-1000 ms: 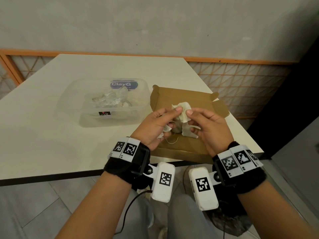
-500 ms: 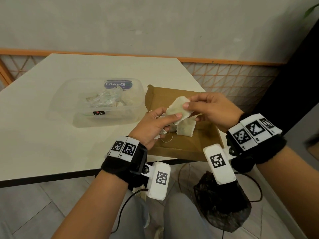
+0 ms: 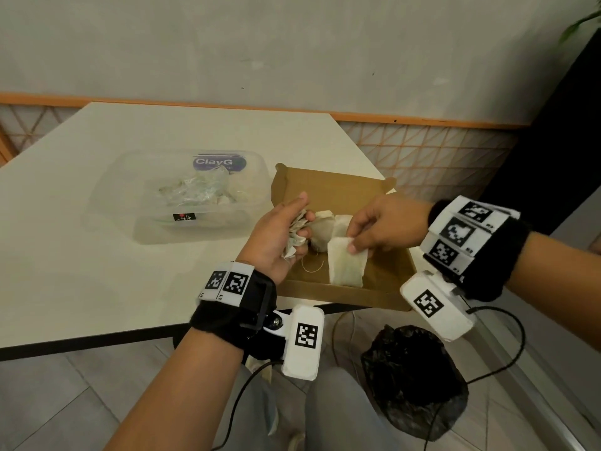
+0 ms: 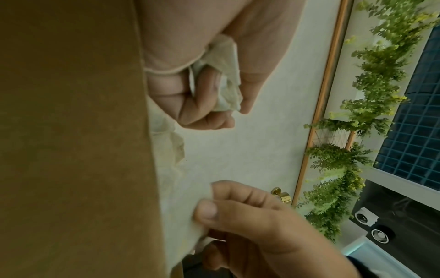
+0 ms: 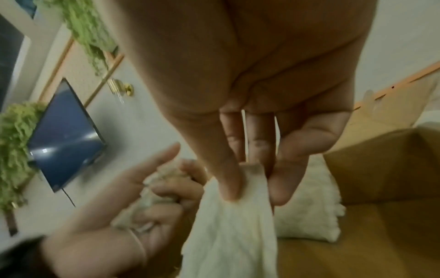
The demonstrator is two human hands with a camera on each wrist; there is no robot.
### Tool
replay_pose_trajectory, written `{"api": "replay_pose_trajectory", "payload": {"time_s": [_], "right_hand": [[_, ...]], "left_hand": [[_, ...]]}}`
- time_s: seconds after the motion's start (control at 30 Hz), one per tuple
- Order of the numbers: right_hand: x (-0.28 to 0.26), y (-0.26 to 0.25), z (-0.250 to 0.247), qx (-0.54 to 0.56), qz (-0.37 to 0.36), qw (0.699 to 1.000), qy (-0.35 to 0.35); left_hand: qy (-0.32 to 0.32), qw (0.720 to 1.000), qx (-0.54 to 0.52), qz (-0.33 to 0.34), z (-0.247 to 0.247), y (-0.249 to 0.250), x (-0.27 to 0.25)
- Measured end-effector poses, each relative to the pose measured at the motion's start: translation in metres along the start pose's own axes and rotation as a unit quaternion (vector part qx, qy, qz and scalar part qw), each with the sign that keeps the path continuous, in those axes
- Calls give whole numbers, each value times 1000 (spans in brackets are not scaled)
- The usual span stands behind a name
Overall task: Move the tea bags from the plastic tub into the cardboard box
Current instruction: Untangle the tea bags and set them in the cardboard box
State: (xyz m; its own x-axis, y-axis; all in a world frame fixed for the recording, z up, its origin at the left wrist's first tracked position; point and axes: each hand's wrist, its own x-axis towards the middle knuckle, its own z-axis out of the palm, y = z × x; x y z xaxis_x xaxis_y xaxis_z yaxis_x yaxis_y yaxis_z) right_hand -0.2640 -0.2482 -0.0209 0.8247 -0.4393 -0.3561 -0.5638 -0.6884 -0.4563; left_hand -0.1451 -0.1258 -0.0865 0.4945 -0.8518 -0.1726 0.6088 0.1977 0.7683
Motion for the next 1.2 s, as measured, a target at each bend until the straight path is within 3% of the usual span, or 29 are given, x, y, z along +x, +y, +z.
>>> {"api": "replay_pose_trajectory", "payload": {"time_s": [0.17,0.33,0.4,0.5,0.57,0.63,0.7,0.87,0.93,1.1,1.2], "right_hand": [[21,11,3,19,45,996,72],[25,12,-2,18,64,994,88],[19,9,-7,-54,48,989,129],[-7,2,2,-121,-44,958,257],[-23,2,24,-136,-122,954,236],[-31,8,48,-142,-158,966,145],[-29,19,63,-156,-148,973,88],[-26,28,67,-136,-93,985,57],[-26,27,65,-114,-109,985,68],[-27,1,55,16,-129,969,212],[-17,-22,58,135,-97,967,192]], "left_hand": [[1,1000,-1,2,0,0,-1],[-4,1000,9,6,0,0,-2],[-8,1000,10,6,0,0,-2],[-11,1000,4,5,-1,0,-1],[-12,1000,2,7,-2,0,0],[-12,1000,5,8,-1,-1,1],[-8,1000,6,10,-1,-1,0],[2,1000,8,15,-1,-1,0],[3,1000,7,15,0,-1,0],[18,998,-55,2,-1,2,0],[30,994,-107,5,1,5,-3]]}}
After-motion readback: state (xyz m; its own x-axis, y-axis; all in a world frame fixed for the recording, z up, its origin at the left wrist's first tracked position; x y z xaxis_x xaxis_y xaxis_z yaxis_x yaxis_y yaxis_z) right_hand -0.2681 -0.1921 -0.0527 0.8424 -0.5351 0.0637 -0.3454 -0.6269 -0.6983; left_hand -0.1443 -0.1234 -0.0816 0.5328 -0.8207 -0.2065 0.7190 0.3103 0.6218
